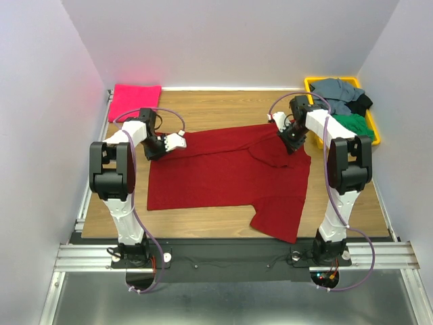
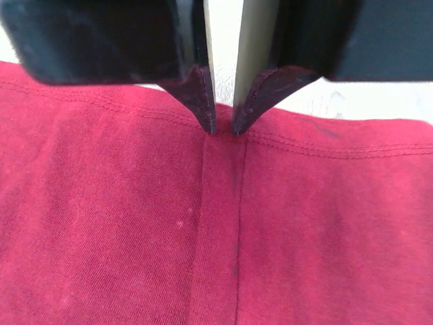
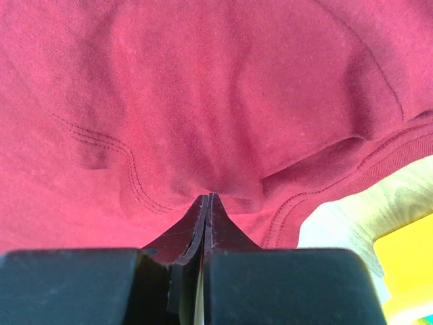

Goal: Fold and stack the t-shirts
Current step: Flatten the tshirt out

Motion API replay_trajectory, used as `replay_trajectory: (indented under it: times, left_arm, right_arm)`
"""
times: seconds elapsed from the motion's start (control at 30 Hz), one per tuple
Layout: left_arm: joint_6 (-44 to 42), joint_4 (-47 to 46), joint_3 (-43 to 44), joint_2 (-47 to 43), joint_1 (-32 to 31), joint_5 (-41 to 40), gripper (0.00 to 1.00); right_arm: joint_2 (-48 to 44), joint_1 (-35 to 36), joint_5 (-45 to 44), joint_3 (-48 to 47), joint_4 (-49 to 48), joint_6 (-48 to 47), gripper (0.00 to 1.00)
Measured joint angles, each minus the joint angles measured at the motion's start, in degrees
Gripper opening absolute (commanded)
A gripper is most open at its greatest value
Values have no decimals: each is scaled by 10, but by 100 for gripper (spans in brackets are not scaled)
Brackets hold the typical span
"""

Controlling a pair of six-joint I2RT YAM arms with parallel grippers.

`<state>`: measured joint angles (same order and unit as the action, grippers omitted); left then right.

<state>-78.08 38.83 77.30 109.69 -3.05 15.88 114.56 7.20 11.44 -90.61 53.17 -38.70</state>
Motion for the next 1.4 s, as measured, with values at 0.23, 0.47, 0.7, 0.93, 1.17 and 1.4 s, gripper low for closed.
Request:
replay_trajectory:
  times: [0.23,0.47,0.7,0.93,1.17,1.4]
  left_arm:
    - [-3,0,0,5,0,-3,0]
    - [-1,15,10,5,3,2,0]
    - [2,47,73,5,18,14,0]
    - [10,58,118,5,24,22,0]
    - [13,61,130,14,24,28,0]
    - [19,57,124,16,24,29,31]
  right_arm:
    - [0,0,-1,0,4,0,1]
    - [-6,0,-1,-1,4,2,1]
    - [-23,0,0,-22,8,6,1]
    - [-26,0,4,-48,10,8,19]
    - [-24,0,46,-72,77,-12,59]
    - [-24,16,48,-11,84,-10,61]
